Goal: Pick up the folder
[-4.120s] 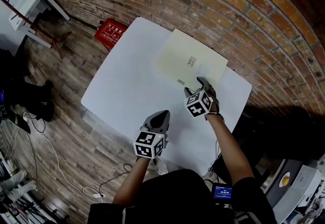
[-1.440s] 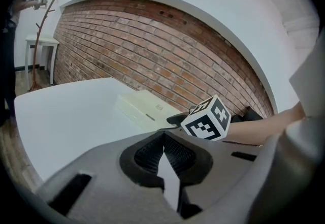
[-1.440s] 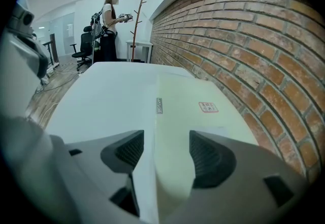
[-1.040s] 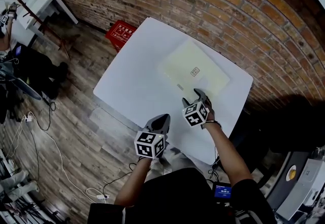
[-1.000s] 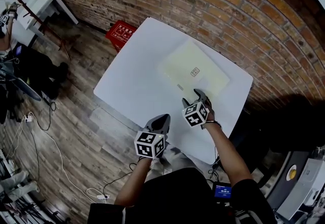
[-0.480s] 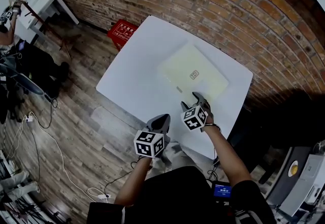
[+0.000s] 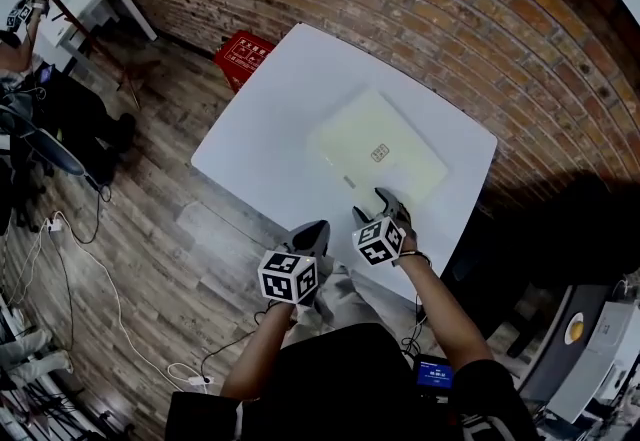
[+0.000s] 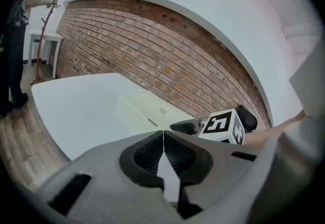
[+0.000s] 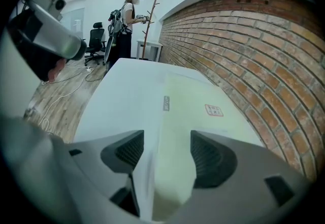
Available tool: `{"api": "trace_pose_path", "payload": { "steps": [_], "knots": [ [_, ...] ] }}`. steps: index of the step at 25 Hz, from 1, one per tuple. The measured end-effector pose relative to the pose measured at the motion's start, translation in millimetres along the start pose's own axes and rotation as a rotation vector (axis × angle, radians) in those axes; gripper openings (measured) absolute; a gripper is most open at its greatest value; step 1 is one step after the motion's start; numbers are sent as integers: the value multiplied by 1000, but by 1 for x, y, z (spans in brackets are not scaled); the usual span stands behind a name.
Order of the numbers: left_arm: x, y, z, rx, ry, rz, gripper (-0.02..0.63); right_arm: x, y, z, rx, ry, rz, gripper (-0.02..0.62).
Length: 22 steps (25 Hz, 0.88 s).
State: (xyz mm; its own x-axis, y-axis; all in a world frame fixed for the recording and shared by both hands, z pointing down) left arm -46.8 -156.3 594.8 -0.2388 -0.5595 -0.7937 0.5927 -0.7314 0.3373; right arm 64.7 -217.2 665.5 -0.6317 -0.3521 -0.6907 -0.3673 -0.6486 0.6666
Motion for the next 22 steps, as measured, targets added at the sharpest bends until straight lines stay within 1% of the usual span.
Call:
{"api": "trace_pose_path", "payload": {
  "steps": [8,16,22],
  "knots": [
    [-12,-14,3,8,-18,-10,20,-5,-13,23,11,-27,-6,275],
    [-32,-23,6,9,-44,15,20,-10,-26,40,22,-34,-12,275],
    [-46,-29,11,-6,-69,29,20,-13,-34,54,24,-38,-19,275]
  ]
}}
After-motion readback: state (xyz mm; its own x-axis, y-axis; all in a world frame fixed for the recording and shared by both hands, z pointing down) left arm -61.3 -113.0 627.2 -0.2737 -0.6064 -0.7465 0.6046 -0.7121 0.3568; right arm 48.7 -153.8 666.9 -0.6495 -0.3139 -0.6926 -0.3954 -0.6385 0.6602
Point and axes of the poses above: the fingertips, and each gripper's own axes: y forward along the fingers, z to its left, x out of its top, the point moved 2 cm from there along -y, backward along the fingers, and after that the axes turned 9 degrees about -z, right-handed, at the moved point
